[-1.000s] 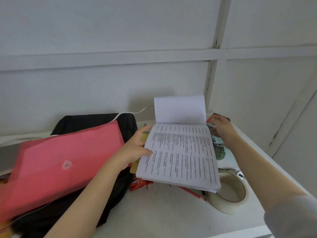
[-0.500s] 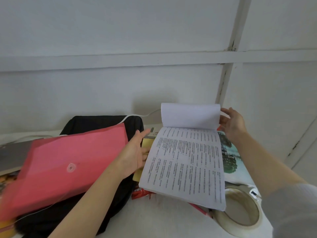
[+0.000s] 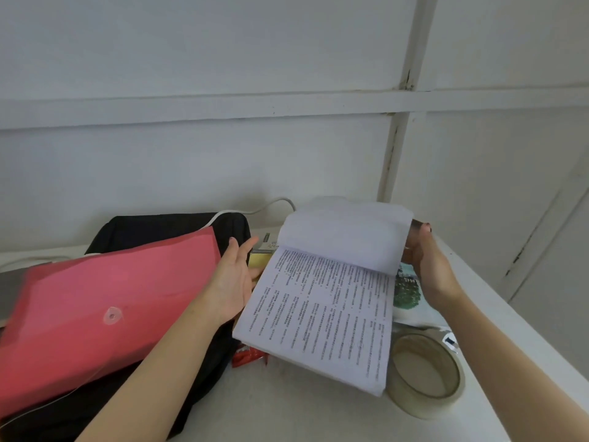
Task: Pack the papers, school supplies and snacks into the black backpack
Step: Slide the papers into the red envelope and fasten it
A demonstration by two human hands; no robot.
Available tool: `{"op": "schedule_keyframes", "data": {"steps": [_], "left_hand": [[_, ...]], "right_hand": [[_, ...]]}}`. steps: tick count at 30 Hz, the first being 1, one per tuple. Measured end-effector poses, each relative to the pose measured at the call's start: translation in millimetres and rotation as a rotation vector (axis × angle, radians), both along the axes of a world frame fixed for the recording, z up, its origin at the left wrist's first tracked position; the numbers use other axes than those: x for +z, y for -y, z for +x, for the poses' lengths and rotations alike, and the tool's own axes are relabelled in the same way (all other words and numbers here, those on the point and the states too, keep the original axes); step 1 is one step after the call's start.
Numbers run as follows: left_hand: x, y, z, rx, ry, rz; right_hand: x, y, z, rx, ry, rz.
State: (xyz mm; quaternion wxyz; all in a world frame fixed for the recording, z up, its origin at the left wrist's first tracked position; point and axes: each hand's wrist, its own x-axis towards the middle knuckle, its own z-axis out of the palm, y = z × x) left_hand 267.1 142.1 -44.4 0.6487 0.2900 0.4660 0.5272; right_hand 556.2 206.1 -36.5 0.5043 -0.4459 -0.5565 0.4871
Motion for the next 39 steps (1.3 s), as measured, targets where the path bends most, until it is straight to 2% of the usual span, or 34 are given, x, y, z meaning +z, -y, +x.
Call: {"op": "schedule_keyframes", "data": {"steps": [3, 5, 8, 11, 14, 18, 23, 25, 28, 31, 34, 39], "left_hand": [[-2.6, -1.3, -1.3, 0.008, 0.005, -0.001], [-2.0, 0.1, 3.6, -0.047, 0.009, -0.023], [-2.8, -0.9, 4.7, -0.044, -0.007, -0.019], [-3.6, -3.1, 3.4, -0.012, 0.023, -0.019], [-3.7, -3.6, 4.7, 0.011, 0.065, 0.001], [-2.9, -1.1, 5.1, -0.055, -0.071, 0.026], [5.8, 4.5, 12.3, -0.142, -0.233, -0.026], [8.7, 7.5, 15.8, -0.199, -0.351, -0.010], [8.0, 10.3, 19.3, -0.134, -0.492, 0.022], [11.2, 16.6, 21.9, -0.080, -0.486, 0.117], [21.8, 26.3, 23.1, -0.017, -0.433, 0.252], [43.7, 40.8, 22.2, 0.055, -0.401, 0.418]], "right_hand": [[-1.6, 11.0, 1.8, 0.068, 0.013, -0.043], [-7.2, 25.9, 10.6, 0.028, 0.014, -0.079], [-9.1, 32.5, 13.8, 0.130, 0.154, -0.131], [-7.2, 34.9, 8.5, 0.206, 0.264, -0.049], [-7.4, 41.1, 4.2, 0.195, 0.265, -0.048], [-6.4, 50.2, 0.0, 0.078, 0.304, -0.056], [-9.8, 49.6, -3.6, -0.040, 0.455, -0.062], [-9.3, 48.6, -5.1, -0.042, 0.393, -0.116], [-3.1, 53.8, -6.8, -0.053, 0.299, -0.122], [-2.0, 57.0, -5.7, -0.104, 0.187, -0.063], [-1.4, 61.6, -5.0, -0.103, -0.007, -0.032], [10.5, 75.5, -18.2, 0.139, -0.346, -0.057]]}}
